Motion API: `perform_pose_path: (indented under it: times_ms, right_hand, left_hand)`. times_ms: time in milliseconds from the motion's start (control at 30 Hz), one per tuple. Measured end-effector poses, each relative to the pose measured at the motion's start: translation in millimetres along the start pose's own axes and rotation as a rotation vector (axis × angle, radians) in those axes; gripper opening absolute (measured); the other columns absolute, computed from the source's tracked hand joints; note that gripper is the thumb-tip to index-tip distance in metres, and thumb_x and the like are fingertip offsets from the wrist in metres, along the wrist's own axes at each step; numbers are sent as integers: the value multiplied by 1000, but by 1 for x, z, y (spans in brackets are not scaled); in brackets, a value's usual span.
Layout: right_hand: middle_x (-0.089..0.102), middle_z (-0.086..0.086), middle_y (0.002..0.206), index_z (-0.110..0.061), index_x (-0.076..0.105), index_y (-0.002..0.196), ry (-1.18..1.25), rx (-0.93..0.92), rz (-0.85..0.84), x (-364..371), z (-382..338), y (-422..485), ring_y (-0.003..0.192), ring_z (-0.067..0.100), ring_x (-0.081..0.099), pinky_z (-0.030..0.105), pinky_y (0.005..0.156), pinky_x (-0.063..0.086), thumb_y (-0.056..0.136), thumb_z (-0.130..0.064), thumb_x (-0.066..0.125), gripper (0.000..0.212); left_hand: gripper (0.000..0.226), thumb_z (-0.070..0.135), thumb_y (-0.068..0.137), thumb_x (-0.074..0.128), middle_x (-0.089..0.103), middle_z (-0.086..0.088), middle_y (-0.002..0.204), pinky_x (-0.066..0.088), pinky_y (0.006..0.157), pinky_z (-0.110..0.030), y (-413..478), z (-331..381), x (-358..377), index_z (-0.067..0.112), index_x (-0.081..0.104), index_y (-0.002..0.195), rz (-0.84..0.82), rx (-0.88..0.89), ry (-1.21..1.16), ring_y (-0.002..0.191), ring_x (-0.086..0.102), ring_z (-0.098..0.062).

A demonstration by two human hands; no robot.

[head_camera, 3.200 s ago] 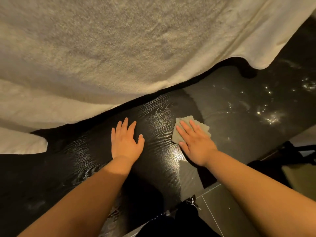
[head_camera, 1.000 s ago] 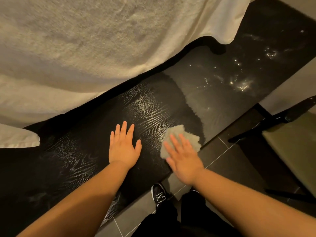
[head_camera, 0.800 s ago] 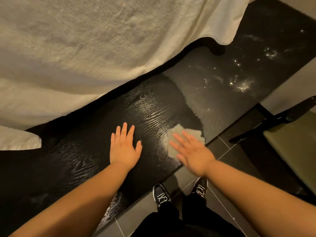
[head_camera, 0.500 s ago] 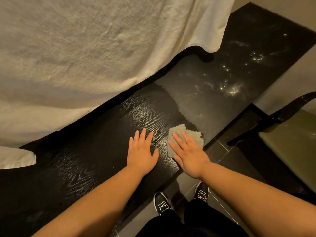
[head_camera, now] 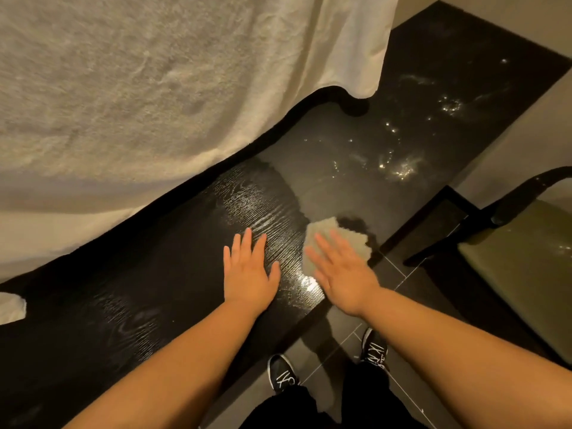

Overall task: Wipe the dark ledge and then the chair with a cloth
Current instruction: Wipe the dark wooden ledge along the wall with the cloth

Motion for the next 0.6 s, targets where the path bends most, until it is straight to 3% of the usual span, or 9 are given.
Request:
perform_pose_path:
  times_ms: [67,133,267,367,467,533,600]
  right_hand:
    - [17,4,171,-28,26,162,-29,-149,-22,1,2,-4,157,35,9,53,126,13,106,-51,28,60]
    - [15,1,171,-29,25,162,-47,-179,-19,-11,29,2,158,32,7,51,127,12,106,-54,26,61]
    - [1,0,173,-31,8,165,-42,98,-35,-35,101,18,158,31,-7,49,128,4,102,-59,7,69]
    - [-3,5,173,-25,6,165,-5,163,4,-38,100,21,157,34,-12,50,128,2,103,-54,6,68]
    - [3,5,172,-26,14,164,-40,-74,-30,-23,59,14,157,36,-6,54,127,7,106,-51,17,64]
    - [8,2,172,-28,22,163,-42,-285,-67,-16,41,7,158,32,-2,50,127,2,106,-52,22,62]
    - [12,-1,171,-30,25,162,-44,-385,-72,-22,55,16,158,29,1,47,126,3,107,-53,25,59]
  left_hand:
    - [74,56,102,43,10,-10,175,7,130,-55,13,8,0,25,23,166,-12,-95,-10,161,6,-33]
    - [75,57,103,37,1,-9,176,3,130,-55,18,17,4,27,15,168,-47,-158,-12,162,-1,-33]
    - [75,57,105,26,-7,-9,176,2,130,-56,16,23,9,26,3,169,-55,-204,68,162,-6,-34]
    - [75,56,104,28,-5,-9,176,3,130,-56,18,23,11,26,5,169,-51,-216,86,162,-5,-35]
    - [74,55,103,39,4,-7,176,5,130,-55,18,22,10,28,17,168,-33,-246,49,162,1,-32]
    - [72,53,101,47,10,-5,176,7,130,-54,20,20,6,28,26,165,-7,-280,-12,161,5,-31]
    - [71,51,101,51,13,-4,175,9,130,-55,30,16,-2,27,30,164,36,-314,-62,161,8,-30]
Point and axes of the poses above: each hand's wrist, its own y-axis towards the middle knuckle, its own x-axis out of the palm, z = x × y, the point moved 7 cm from there along y, towards the middle knuckle
